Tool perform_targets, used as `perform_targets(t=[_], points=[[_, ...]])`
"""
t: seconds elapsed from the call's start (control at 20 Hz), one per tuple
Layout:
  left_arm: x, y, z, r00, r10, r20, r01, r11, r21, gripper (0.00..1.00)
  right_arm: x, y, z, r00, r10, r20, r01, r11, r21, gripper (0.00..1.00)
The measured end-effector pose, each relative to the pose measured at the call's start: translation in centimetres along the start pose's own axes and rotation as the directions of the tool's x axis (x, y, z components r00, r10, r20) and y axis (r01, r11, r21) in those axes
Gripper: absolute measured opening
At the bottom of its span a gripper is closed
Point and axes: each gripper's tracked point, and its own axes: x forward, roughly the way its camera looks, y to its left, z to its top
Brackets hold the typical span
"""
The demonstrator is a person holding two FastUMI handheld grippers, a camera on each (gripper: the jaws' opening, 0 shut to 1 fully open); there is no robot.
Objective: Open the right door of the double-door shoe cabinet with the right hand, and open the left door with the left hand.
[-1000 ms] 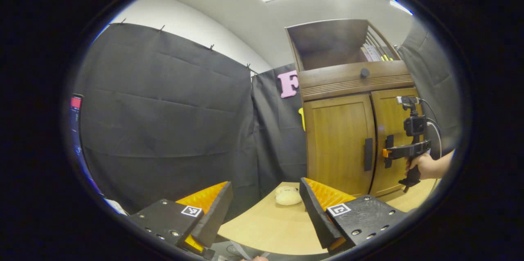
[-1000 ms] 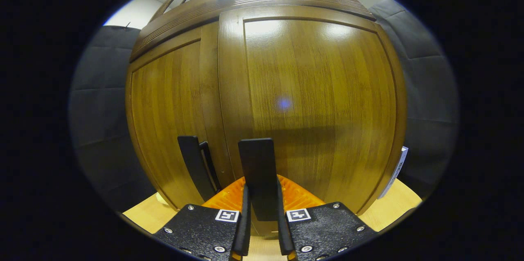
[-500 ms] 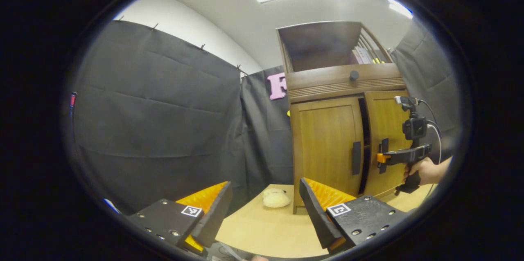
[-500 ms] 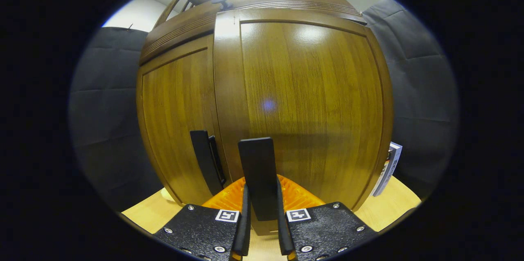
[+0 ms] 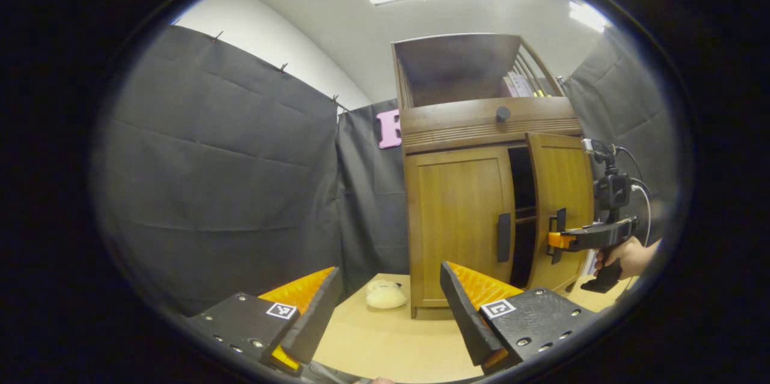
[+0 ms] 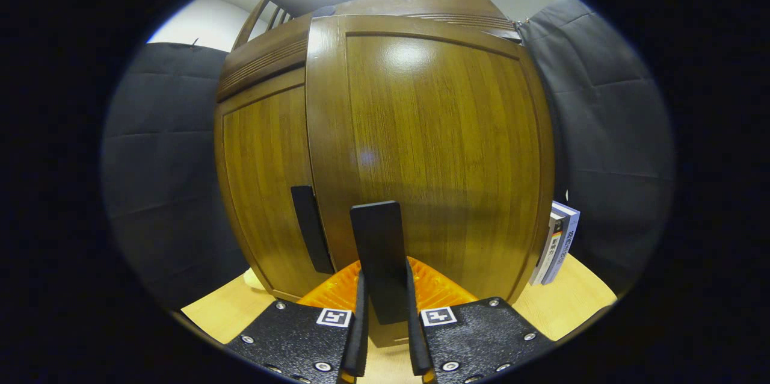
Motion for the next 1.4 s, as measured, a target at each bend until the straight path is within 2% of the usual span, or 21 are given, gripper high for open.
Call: perform_targets(t=[0.3, 0.35, 0.75, 1.05, 1.4], points=[[0.4, -0.6, 0.0, 0.999, -0.053, 0.005, 0.053, 0.999, -0.007, 0.94, -2.7, -1.0, -0.3, 1.0, 0.001, -0.001, -0.001, 1.0, 0.008, 0.28], [0.4, -0.6, -0.1, 0.998, -0.063, 0.006, 0.063, 0.998, -0.01, 0.99, -3.2, -1.4, -0.4, 1.0, 0.001, -0.002, -0.001, 1.0, 0.009, 0.28], [0.8, -1.3, -0.1, 0.99, -0.138, 0.009, 0.138, 0.99, -0.022, 0.99, -7.2, -3.7, -0.5, 1.0, -0.018, -0.004, 0.018, 1.0, 0.02, 0.28], [1.2, -2.0, 0.0, 0.98, -0.197, 0.013, 0.197, 0.98, -0.029, 0.99, -9.7, -6.0, -0.5, 0.998, -0.063, -0.006, 0.063, 0.997, 0.034, 0.27], [2.1, -5.2, 0.7, 0.965, -0.262, 0.014, 0.262, 0.964, -0.034, 0.99, -12.7, -9.8, -0.2, 0.991, -0.131, 0.008, 0.131, 0.99, 0.044, 0.22]])
